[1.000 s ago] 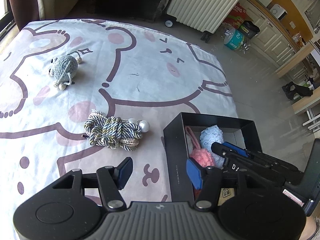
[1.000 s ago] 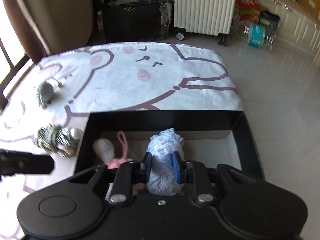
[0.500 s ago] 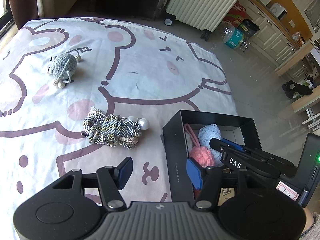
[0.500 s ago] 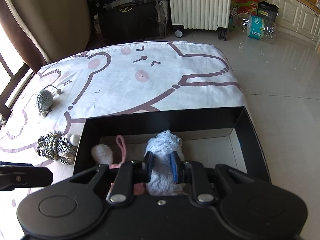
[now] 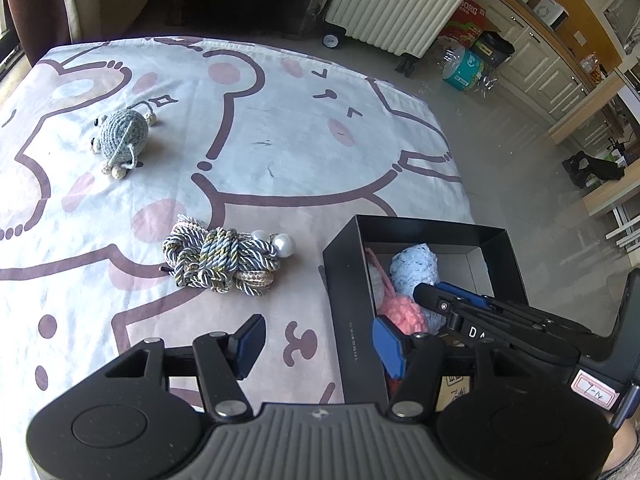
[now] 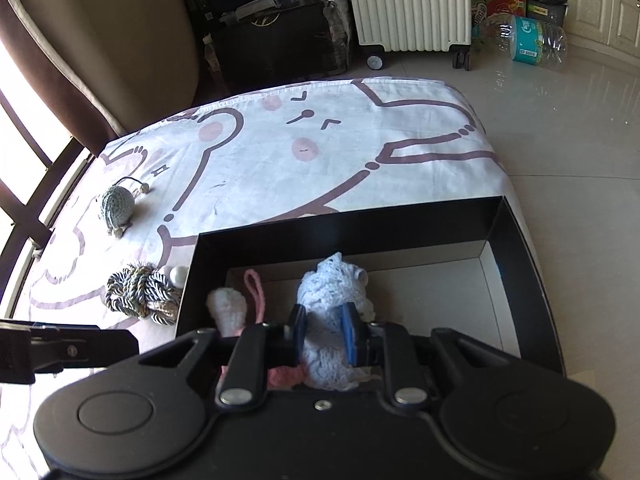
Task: Organize objects
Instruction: 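Open both grippers to release the bunny and white ball in the box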
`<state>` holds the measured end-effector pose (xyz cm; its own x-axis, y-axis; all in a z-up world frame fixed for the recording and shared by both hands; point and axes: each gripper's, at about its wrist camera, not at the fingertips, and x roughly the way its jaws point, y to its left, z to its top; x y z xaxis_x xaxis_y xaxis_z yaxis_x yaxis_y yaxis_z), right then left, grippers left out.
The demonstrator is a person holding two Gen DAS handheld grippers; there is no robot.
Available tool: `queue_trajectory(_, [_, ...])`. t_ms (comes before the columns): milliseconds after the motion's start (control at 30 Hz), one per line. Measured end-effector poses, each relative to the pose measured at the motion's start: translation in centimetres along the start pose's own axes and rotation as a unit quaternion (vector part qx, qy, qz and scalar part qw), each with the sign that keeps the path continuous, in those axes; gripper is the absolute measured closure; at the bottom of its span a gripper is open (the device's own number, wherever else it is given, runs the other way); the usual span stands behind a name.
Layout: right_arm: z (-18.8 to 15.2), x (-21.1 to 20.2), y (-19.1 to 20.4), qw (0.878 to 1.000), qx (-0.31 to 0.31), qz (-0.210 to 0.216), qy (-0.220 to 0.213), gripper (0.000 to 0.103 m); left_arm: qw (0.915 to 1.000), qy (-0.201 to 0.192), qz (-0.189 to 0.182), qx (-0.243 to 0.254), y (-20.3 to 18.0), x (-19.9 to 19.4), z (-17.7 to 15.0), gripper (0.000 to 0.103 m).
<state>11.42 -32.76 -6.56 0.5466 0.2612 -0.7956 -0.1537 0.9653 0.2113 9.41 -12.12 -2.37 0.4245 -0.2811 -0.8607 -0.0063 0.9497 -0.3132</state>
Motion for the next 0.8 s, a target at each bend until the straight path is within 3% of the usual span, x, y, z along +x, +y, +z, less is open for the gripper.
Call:
queue_trajectory(300, [-0.3, 0.1, 0.2, 1.000, -0.001, -0.009, 0.011, 0.082, 1.0000, 0.003, -0.003, 0.009, -0.6, 0.1, -0.1, 0.043])
queue_trajectory(400, [0.2, 0.0, 0.2, 1.000, 0.001, -0.013, 0.007, 0.074, 1.0000, 0.004, -0.001, 0.009, -0.6, 0.1, -0.1, 0.043])
queue_trajectory(500, [0.5, -0.6, 0.3, 1.000, -0.002, -0.022, -0.002, 0.073, 0.9999, 0.004, 0.001, 0.013, -0.7, 0.1, -0.1, 0.043])
queue_trajectory(800, [0.5, -4.5, -1.2, 0.998, 0.025, -0.052, -0.023, 0.069, 0.9975, -0.011, 0.022, 0.067, -2.1, -0.8, -0.3, 0.042])
